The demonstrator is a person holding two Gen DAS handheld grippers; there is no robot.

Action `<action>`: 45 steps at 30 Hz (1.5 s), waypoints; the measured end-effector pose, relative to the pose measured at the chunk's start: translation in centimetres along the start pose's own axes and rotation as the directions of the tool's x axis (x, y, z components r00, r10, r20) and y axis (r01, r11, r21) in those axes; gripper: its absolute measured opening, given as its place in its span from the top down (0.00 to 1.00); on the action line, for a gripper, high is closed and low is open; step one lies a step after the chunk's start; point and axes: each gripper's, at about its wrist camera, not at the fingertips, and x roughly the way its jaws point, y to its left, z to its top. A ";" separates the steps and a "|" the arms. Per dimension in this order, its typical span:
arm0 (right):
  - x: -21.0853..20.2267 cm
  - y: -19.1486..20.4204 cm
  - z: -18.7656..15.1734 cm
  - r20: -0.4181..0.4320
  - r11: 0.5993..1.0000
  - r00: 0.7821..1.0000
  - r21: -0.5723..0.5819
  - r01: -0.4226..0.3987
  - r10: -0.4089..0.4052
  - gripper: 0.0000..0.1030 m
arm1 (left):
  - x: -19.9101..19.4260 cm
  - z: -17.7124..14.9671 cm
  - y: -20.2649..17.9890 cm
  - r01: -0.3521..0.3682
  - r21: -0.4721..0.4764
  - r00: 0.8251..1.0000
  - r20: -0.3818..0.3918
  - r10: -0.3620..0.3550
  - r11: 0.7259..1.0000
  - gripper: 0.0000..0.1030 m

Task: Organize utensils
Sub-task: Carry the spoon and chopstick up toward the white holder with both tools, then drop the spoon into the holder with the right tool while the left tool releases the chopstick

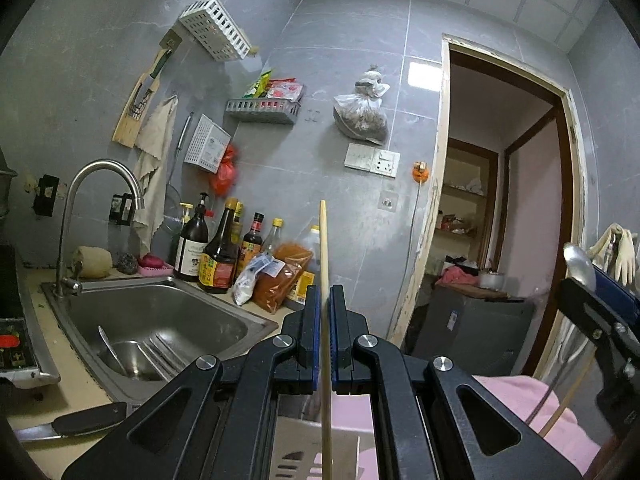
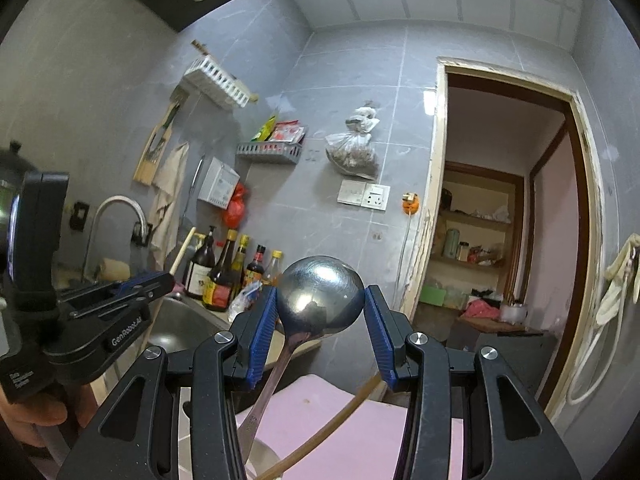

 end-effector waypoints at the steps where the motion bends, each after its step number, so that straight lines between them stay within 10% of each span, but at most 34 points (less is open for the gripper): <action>1: 0.0 0.5 -0.3 0.000 1.000 1.000 -0.020 0.001 -0.001 0.60 | 0.1 -0.1 0.0 -0.001 0.001 1.000 -0.005 0.001 1.000 0.98; 28: -1.8 0.3 -0.3 0.002 1.000 1.000 0.018 -0.023 0.023 0.48 | -1.4 0.2 0.9 0.064 -0.127 0.988 -0.131 -0.080 0.990 0.79; 41: -5.8 -6.0 1.7 0.057 0.989 0.996 0.139 0.055 -0.063 0.00 | -5.3 3.3 -3.4 0.210 -0.083 0.976 -0.040 -0.214 0.974 0.25; 45: -7.6 -8.3 1.7 0.043 0.986 0.995 0.141 0.085 -0.092 0.00 | -6.5 3.7 -5.2 0.267 -0.062 0.963 -0.010 -0.268 0.962 0.05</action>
